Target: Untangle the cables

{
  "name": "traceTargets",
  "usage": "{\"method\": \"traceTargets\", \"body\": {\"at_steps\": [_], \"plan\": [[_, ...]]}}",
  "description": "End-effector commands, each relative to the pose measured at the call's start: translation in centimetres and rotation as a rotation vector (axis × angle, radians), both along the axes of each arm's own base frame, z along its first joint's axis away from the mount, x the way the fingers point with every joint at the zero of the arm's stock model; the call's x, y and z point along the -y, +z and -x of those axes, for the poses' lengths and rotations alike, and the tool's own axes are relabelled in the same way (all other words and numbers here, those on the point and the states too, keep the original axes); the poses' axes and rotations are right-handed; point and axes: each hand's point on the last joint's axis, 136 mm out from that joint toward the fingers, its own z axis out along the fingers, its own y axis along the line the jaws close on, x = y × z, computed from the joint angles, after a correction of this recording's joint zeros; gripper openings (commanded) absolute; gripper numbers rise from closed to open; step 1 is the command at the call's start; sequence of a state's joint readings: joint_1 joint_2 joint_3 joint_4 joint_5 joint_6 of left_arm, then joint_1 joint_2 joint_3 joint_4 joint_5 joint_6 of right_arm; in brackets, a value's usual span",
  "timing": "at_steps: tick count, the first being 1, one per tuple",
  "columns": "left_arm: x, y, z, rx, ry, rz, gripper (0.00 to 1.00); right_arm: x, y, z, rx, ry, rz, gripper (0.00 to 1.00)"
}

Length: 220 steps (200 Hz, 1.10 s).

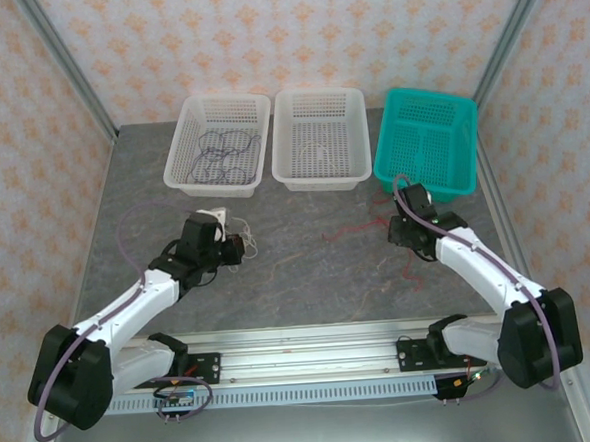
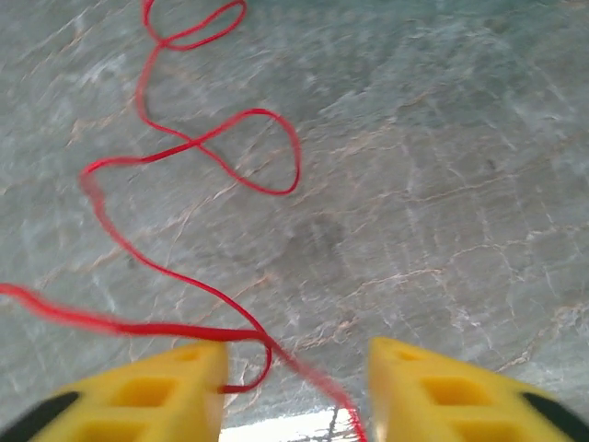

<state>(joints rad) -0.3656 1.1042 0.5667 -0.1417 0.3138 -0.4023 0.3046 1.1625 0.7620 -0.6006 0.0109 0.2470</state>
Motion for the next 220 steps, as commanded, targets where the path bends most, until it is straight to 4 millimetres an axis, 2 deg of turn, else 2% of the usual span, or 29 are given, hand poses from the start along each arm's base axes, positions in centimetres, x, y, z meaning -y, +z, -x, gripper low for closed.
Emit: {"method": "traceTargets", "body": {"at_steps": [1,10,20,28,35,50,69,84,93,116,143,184,205,220], "plan": [[2.1,4.4,-0.1,0.077,-0.124,0.071,0.0,0.4,4.6,-0.5,0.119,-0.006,0.034,0.56],[2.8,5.4,0.1,0.097,-0.16,0.1,0.0,-0.6,7.3,-1.0,0.228,0.032,-0.005,0.62],[3.4,6.4,0.3,0.12,-0.19,0.134,0.0,-2.9,10.0,-1.8,0.355,0.094,-0.095,0.67],[3.8,7.2,0.3,0.137,-0.204,0.157,0.0,-5.1,11.7,-2.2,0.436,0.155,-0.181,0.69],[4.0,7.9,0.2,0.151,-0.211,0.172,0.0,-7.8,13.0,-2.2,0.483,0.234,-0.284,0.7],[4.1,8.7,0.0,0.169,-0.198,0.184,0.0,-13.0,14.8,-1.9,0.551,0.377,-0.468,0.7],[4.3,9.8,-0.2,0.185,-0.193,0.208,0.0,-18.8,14.8,-0.8,0.574,0.546,-0.56,0.72],[4.7,11.0,-0.2,0.207,-0.204,0.238,0.0,-23.3,13.5,0.6,0.561,0.682,-0.612,0.75],[4.9,11.6,-0.2,0.215,-0.214,0.249,0.0,-25.3,12.4,1.3,0.565,0.746,-0.618,0.77],[5.1,12.6,-0.2,0.227,-0.225,0.253,0.0,-27.8,8.9,1.3,0.625,0.801,-0.588,0.81],[5.4,13.7,-0.1,0.25,-0.233,0.271,0.0,-30.1,5.9,-0.2,0.649,0.836,-0.571,0.83],[5.2,14.7,0.2,0.268,-0.229,0.267,0.0,-33.9,5.6,-2.5,0.716,0.799,-0.75,0.85],[5.0,15.0,0.5,0.275,-0.222,0.26,0.0,-35.1,5.4,-3.7,0.734,0.768,-0.793,0.78],[4.8,15.1,0.6,0.278,-0.218,0.256,0.0,-35.3,4.7,-4.7,0.723,0.729,-0.768,0.63]]}}
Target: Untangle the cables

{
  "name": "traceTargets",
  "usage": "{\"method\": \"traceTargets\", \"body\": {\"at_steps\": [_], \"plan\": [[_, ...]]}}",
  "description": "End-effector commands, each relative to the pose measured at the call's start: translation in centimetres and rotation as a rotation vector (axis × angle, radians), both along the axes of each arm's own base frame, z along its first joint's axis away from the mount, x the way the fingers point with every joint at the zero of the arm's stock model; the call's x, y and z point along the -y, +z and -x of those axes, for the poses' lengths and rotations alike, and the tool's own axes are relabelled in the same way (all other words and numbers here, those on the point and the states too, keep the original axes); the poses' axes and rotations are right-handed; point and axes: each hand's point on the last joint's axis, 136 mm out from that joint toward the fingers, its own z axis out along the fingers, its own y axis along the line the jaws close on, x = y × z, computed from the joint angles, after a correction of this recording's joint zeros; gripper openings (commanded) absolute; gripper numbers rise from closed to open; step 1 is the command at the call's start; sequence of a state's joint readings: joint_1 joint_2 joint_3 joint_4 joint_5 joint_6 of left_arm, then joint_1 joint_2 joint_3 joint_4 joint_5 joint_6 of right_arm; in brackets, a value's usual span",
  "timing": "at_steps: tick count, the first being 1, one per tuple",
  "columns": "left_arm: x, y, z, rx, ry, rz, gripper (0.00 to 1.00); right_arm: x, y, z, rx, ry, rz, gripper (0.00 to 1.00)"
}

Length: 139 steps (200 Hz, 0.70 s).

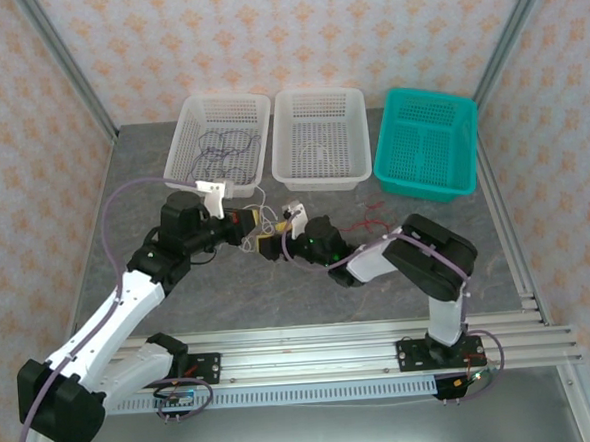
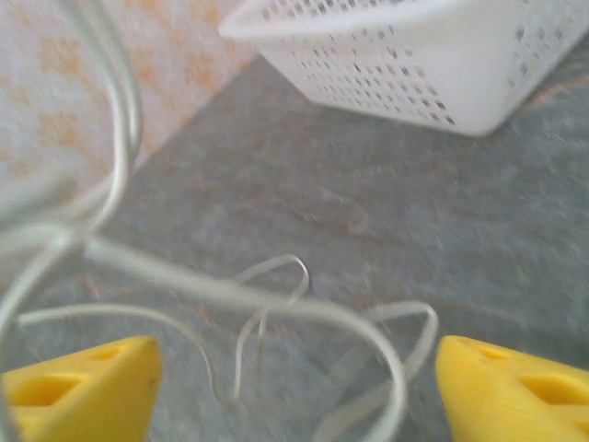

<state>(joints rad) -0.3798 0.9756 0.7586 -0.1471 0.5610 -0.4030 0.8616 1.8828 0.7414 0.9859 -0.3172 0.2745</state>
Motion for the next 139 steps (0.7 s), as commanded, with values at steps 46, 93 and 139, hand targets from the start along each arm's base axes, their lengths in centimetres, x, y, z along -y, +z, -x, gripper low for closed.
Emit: {"method": "traceTargets", "body": {"at_steps": [46,93,139], "plan": [[-5.5,0.8,-0.2,-0.012,0.28,-0.16,0.0,4.9,1.9,-4.2,0.073,-0.31,0.008,0.0],[-9.6,0.5,0.3,-0.017,0.431,-0.222,0.0,17.0,2.4,-5.3,-0.049,-0.676,0.092,0.0],[-11.3,-0.3,0.4,-0.043,0.519,-0.256,0.0,28.8,6.1,-3.8,-0.052,-1.067,0.087,0.0]]}}
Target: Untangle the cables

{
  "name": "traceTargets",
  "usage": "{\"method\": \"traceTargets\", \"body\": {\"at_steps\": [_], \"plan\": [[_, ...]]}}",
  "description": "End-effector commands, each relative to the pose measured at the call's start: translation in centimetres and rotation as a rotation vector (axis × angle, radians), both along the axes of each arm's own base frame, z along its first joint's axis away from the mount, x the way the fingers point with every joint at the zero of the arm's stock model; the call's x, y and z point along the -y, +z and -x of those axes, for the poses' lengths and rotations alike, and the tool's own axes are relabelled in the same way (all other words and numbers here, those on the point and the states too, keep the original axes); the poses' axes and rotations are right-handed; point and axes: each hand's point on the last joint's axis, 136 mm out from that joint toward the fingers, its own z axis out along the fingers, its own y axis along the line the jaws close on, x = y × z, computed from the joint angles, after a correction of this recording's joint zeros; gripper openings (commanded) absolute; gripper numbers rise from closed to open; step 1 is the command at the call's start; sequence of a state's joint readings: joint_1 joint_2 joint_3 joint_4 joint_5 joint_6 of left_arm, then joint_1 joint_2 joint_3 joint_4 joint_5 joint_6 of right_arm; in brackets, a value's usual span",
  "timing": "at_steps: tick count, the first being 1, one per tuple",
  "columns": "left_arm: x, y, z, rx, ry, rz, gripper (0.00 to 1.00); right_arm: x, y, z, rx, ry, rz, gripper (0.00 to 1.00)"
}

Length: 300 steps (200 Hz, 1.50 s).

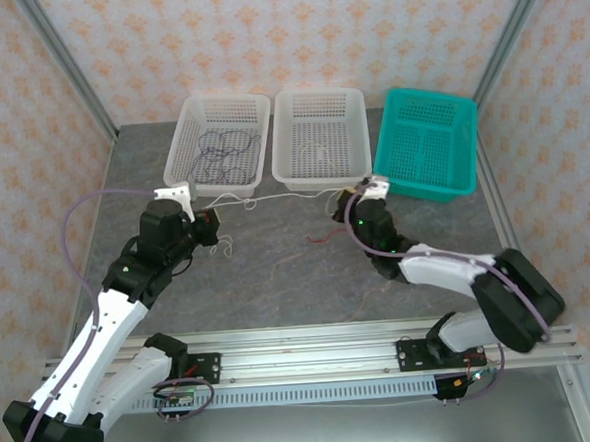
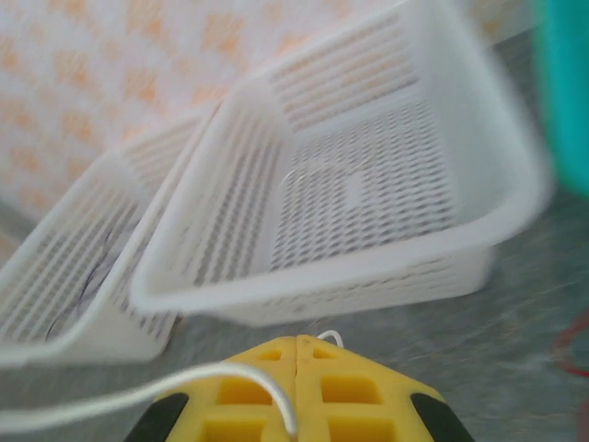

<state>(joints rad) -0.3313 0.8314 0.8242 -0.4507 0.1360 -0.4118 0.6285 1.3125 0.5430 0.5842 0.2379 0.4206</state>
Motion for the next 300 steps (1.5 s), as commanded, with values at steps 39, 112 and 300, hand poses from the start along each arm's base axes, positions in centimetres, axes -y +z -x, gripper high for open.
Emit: {"method": "traceTargets", "body": {"at_steps": [39,112,300], "plan": [[-2.9,-0.9,0.2,-0.033,0.136,-0.043,0.0,15.5,4.0,4.2,0.017,-0.482,-0.029,0.0],[5.7,6.5,-0.7,0.102,-0.274,0.276,0.0,5.6,14.6,-1.8,0.005,0.028,-0.068,0.0],[20.6,30.5,-23.3,0.634,-0.355,0.369,0.0,8.1,12.4,4.4,-0.142,0.03,0.019,0.67]]}}
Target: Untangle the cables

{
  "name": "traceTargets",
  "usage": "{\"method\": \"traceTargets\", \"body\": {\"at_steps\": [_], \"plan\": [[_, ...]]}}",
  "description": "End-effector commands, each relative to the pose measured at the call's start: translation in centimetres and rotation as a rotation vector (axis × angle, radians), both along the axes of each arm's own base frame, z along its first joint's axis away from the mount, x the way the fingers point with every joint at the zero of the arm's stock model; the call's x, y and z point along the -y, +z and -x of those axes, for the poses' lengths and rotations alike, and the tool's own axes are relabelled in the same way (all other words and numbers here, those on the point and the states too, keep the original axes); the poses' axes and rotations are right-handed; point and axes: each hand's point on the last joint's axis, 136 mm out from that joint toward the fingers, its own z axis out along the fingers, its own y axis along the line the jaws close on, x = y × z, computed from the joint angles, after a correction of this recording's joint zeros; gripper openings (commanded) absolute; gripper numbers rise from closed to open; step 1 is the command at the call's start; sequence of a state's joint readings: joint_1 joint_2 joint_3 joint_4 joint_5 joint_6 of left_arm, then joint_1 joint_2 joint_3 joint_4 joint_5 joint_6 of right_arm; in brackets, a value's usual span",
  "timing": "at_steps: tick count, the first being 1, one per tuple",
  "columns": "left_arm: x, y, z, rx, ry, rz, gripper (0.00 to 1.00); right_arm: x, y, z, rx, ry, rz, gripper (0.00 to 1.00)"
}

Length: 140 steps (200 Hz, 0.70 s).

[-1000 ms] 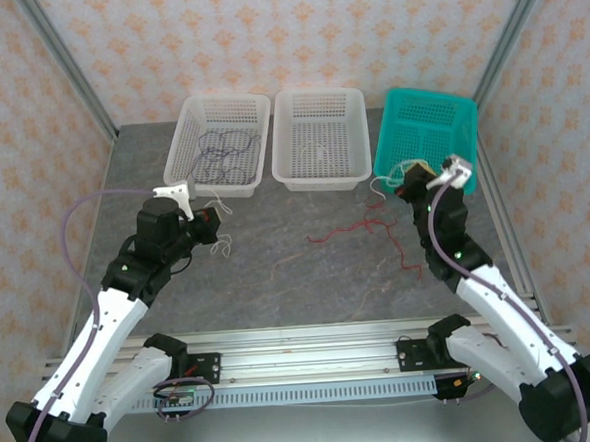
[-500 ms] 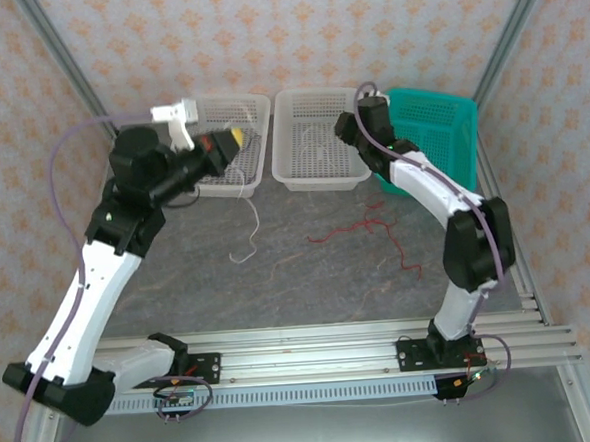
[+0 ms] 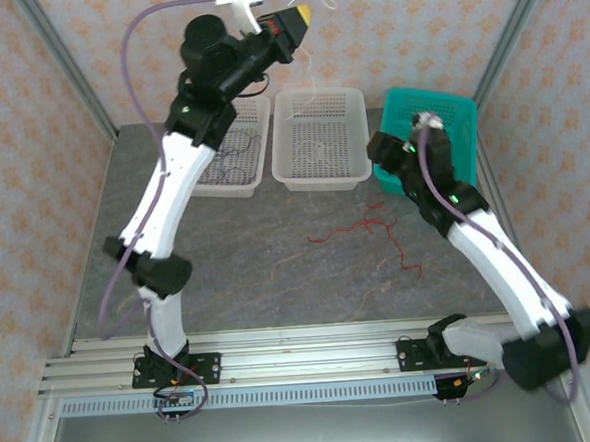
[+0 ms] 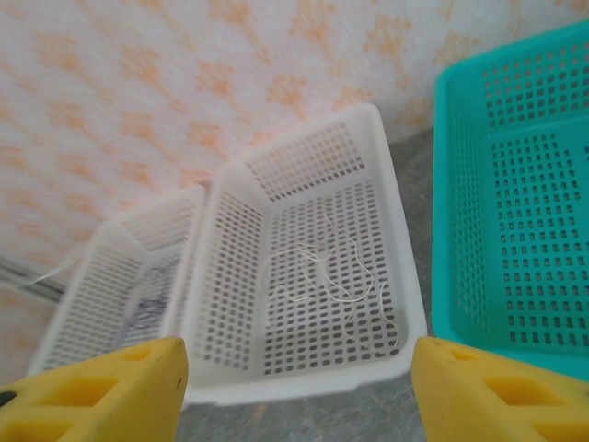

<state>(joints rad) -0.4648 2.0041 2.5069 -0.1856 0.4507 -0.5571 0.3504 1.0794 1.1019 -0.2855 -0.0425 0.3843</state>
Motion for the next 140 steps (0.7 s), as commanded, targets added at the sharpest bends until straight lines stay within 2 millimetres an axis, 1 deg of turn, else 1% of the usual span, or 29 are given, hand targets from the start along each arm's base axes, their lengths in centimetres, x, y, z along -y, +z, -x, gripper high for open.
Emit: {"method": "traceTargets", "body": {"at_steps": [1,8,15,25,40,47,54,58,64,71,76,80,85,91,107,111,112,116,118,120,122,124,127,128,130,132,134,138,140], "plan": [[0.9,-3.8,-5.0,0.011,0.1,-0.079,0.0,1.1,-2.5,4.2,-0.042,0.031,0.026,0.67],[1.2,-5.3,-6.4,-0.001,0.119,-0.098,0.0,1.8,-3.1,5.5,-0.056,0.03,0.051,0.67],[1.6,-7.3,-8.0,-0.03,0.13,-0.113,0.0,2.4,-3.4,6.8,-0.063,0.026,0.075,0.68],[2.0,-10.1,-9.7,-0.079,0.136,-0.137,0.0,3.2,-4.4,8.6,-0.101,0.027,0.109,0.68],[2.4,-14.8,-11.6,-0.171,0.171,-0.185,0.0,3.8,-5.5,10.2,-0.143,0.033,0.128,0.69],[2.2,-16.5,-12.4,-0.209,0.197,-0.195,0.0,4.0,-6.0,10.8,-0.158,0.031,0.13,0.72],[2.0,-17.7,-12.9,-0.234,0.222,-0.197,0.08,4.0,-6.4,11.1,-0.173,0.037,0.133,0.75],[1.8,-18.3,-13.2,-0.245,0.237,-0.199,0.16,4.1,-6.6,11.2,-0.18,0.037,0.135,0.76],[1.6,-18.7,-13.4,-0.253,0.251,-0.202,0.39,4.1,-6.9,11.4,-0.195,0.039,0.137,0.77],[1.2,-18.8,-13.3,-0.258,0.27,-0.216,0.63,4.0,-7.1,11.5,-0.208,0.043,0.138,0.78],[1.0,-18.8,-13.2,-0.261,0.279,-0.233,0.77,4.0,-7.3,11.5,-0.219,0.046,0.139,0.78],[0.7,-18.5,-12.9,-0.262,0.287,-0.245,0.86,3.9,-7.5,11.5,-0.229,0.049,0.138,0.78],[0.2,-18.2,-12.5,-0.267,0.306,-0.262,0.93,3.8,-7.7,11.5,-0.24,0.049,0.135,0.78],[-0.5,-17.8,-12.0,-0.281,0.325,-0.283,0.96,3.7,-7.9,11.3,-0.255,0.05,0.132,0.78],[-2.2,-16.2,-9.7,-0.297,0.363,-0.339,0.97,3.0,-9.1,10.6,-0.302,0.065,0.127,0.78],[-2.5,-15.4,-8.9,-0.289,0.365,-0.34,0.97,2.9,-9.6,10.4,-0.325,0.068,0.131,0.78],[-2.5,-15.6,-8.8,-0.292,0.364,-0.345,0.98,2.8,-9.8,10.3,-0.331,0.069,0.132,0.78],[-2.6,-15.4,-8.2,-0.286,0.356,-0.348,0.98,2.7,-10.3,10.1,-0.354,0.071,0.137,0.78],[-2.8,-14.8,-7.7,-0.275,0.353,-0.343,0.98,2.6,-10.5,10.0,-0.363,0.075,0.14,0.78],[-2.7,-14.9,-7.4,-0.271,0.347,-0.344,0.98,2.5,-10.8,9.9,-0.373,0.076,0.145,0.78],[-2.9,-14.4,-6.9,-0.259,0.344,-0.336,0.98,2.5,-11.1,9.7,-0.386,0.077,0.151,0.78],[-2.9,-14.6,-6.7,-0.257,0.34,-0.335,0.98,2.4,-11.3,9.6,-0.396,0.079,0.155,0.78],[-3.2,-13.7,-6.0,-0.239,0.336,-0.317,0.98,2.4,-11.7,9.4,-0.415,0.078,0.165,0.78],[-3.2,-13.9,-5.9,-0.242,0.331,-0.317,0.98,2.4,-11.9,9.3,-0.42,0.079,0.168,0.78],[-3.3,-13.5,-5.3,-0.234,0.325,-0.308,0.98,2.3,-12.1,9.2,-0.432,0.081,0.174,0.78],[-3.3,-13.7,-5.0,-0.233,0.319,-0.305,0.98,2.3,-12.4,9.1,-0.442,0.081,0.18,0.78],[-3.6,-12.8,-4.2,-0.215,0.313,-0.293,0.98,2.3,-12.6,8.9,-0.454,0.079,0.186,0.78],[-3.8,-12.4,-3.2,-0.201,0.297,-0.283,0.98,2.3,-13.1,8.7,-0.473,0.081,0.199,0.78],[-3.7,-12.5,-2.8,-0.199,0.285,-0.283,0.98,2.3,-13.2,8.6,-0.478,0.08,0.204,0.78]]}}
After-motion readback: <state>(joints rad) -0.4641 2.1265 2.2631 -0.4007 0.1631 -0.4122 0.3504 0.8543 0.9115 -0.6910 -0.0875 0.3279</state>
